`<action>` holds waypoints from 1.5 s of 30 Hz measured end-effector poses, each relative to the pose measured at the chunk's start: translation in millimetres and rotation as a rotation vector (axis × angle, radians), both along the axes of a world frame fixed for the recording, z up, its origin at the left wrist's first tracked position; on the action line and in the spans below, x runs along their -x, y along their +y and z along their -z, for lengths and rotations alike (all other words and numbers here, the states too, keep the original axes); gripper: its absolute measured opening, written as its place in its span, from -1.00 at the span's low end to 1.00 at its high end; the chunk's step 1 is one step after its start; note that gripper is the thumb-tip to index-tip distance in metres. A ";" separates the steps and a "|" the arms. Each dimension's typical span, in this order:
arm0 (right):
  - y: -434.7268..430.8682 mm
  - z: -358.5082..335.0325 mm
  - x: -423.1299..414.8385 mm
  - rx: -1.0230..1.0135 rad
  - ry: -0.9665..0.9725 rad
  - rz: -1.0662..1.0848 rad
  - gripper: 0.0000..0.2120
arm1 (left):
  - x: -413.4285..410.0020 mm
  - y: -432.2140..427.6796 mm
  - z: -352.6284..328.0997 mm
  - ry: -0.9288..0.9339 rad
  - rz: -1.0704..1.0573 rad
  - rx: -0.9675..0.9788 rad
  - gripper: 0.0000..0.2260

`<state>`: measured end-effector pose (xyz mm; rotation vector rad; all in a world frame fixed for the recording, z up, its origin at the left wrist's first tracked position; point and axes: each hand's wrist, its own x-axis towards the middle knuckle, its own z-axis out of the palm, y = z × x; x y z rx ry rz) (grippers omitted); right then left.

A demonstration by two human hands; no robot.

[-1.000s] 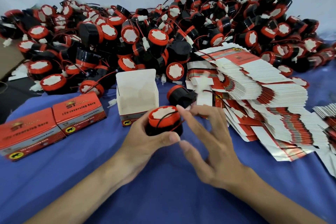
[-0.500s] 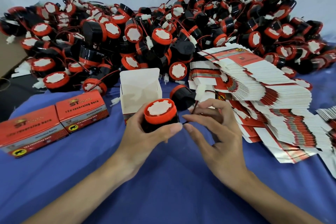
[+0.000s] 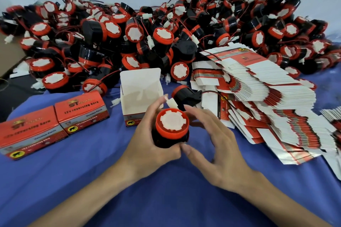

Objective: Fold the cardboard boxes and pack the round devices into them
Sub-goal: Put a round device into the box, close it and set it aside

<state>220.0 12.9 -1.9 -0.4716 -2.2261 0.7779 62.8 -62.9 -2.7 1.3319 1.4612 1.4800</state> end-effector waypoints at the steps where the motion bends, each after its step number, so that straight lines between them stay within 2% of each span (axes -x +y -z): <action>1: 1.2 -1.5 0.0 0.010 -0.013 -0.007 -0.41 | 0.1 0.1 0.1 0.032 0.012 -0.011 -0.26; 4: 3.5 -4.2 -2.0 0.017 -0.053 -0.044 -0.39 | 1.1 0.0 0.5 0.089 0.041 -0.027 -0.35; 6: 6.2 -5.2 -3.5 0.000 -0.083 -0.060 -0.38 | 1.7 0.6 0.3 0.057 0.055 0.005 -0.39; 10: 10.9 -4.6 -4.9 -0.004 -0.154 -0.093 -0.36 | 6.4 3.7 1.3 -0.144 0.060 0.102 -0.45; 13: 13.0 -2.2 -4.3 -0.050 -0.205 -0.086 -0.24 | 9.4 4.8 3.3 -0.305 0.095 0.149 -0.45; 15: 15.2 -1.4 -4.8 -0.055 -0.211 -0.089 -0.18 | 10.6 5.7 4.8 -0.331 0.134 0.176 -0.49; 17: 16.7 -2.5 -5.9 -0.119 -0.250 -0.114 -0.18 | 12.3 6.1 5.1 -0.307 0.171 0.197 -0.50; 20: 18.6 -5.2 -9.1 -0.202 -0.287 -0.132 -0.28 | 15.1 6.3 5.6 -0.190 0.230 0.219 -0.40; 25: 19.1 -6.2 -14.3 -0.132 -0.378 -0.169 -0.30 | 15.2 3.7 6.3 0.060 0.369 0.248 -0.29; 30: 19.5 -9.7 -14.6 -0.026 -0.441 -0.237 -0.32 | 16.0 1.8 8.9 0.104 0.417 0.305 -0.05; 37: 14.6 -6.3 -13.0 0.105 -0.440 -0.282 -0.23 | 17.2 2.2 9.2 0.121 0.384 0.258 0.02; 42: 12.0 -1.4 -9.9 0.086 -0.389 -0.323 -0.24 | 24.3 2.3 6.6 0.199 0.421 0.321 0.11; 45: 12.4 0.1 -6.6 -0.009 -0.383 -0.316 -0.25 | 27.3 1.9 7.8 0.184 0.436 0.327 0.14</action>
